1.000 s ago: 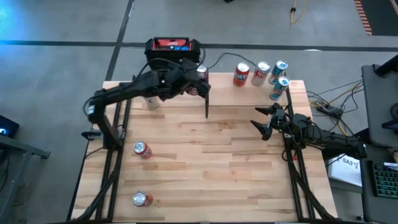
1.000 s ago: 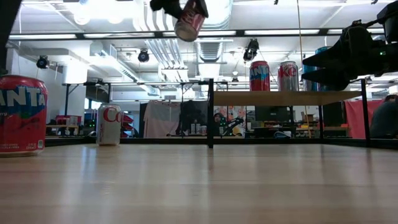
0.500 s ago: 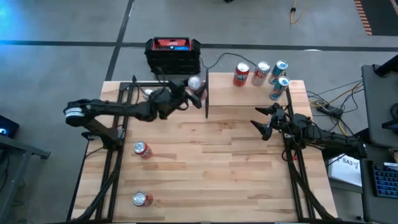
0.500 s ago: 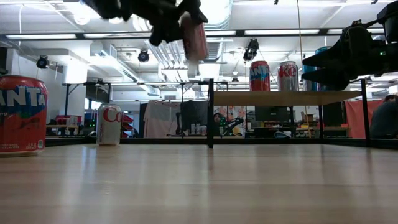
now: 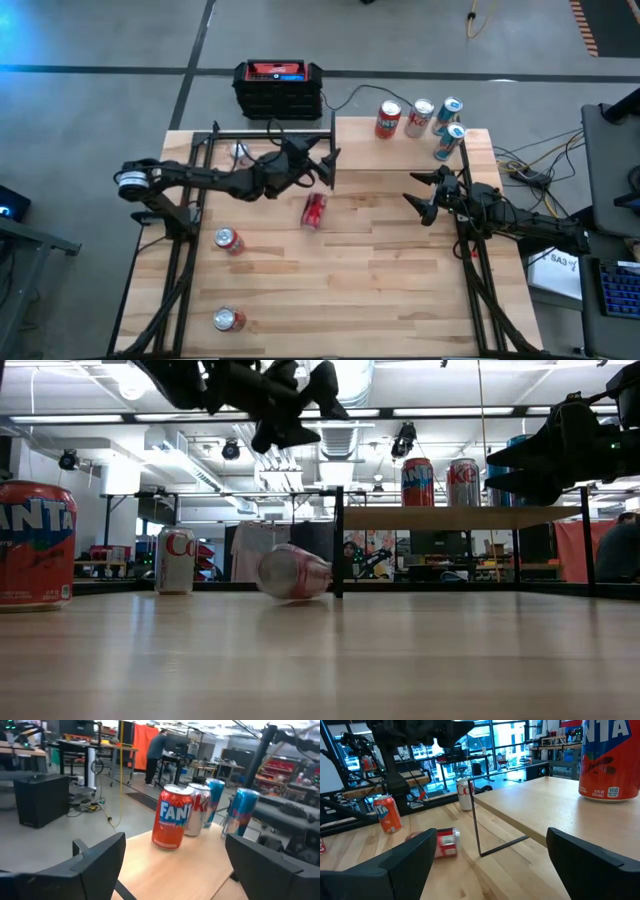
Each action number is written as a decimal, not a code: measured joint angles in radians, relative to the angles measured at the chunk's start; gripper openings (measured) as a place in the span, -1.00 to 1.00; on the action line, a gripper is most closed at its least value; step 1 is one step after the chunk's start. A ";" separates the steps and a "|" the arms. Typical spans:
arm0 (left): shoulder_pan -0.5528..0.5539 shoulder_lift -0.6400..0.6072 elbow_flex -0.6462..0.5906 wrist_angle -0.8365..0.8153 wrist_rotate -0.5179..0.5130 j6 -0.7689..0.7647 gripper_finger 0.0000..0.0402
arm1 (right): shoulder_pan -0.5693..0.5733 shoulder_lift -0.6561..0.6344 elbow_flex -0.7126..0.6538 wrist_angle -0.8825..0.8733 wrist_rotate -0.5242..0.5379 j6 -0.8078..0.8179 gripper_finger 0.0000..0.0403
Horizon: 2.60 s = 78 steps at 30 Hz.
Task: Place canned beverage on shelf
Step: Put the top red white soda can on the shelf
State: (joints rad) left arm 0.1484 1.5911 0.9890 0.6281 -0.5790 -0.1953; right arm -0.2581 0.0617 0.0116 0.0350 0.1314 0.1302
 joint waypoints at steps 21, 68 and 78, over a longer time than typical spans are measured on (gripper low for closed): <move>-0.148 -0.002 0.012 -0.315 -0.218 -0.333 0.58 | 0.000 0.000 0.000 0.000 0.000 0.000 0.78; -0.279 0.642 1.279 -2.183 0.345 -1.362 0.58 | 0.000 0.001 0.000 0.002 0.001 0.000 0.78; -0.216 0.617 1.136 -2.167 0.462 -1.402 0.58 | 0.000 0.000 0.000 0.003 0.001 0.000 0.78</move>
State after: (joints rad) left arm -0.0672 2.2079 2.1254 -1.5392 -0.1171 -1.5976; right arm -0.2579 0.0620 0.0113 0.0383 0.1321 0.1303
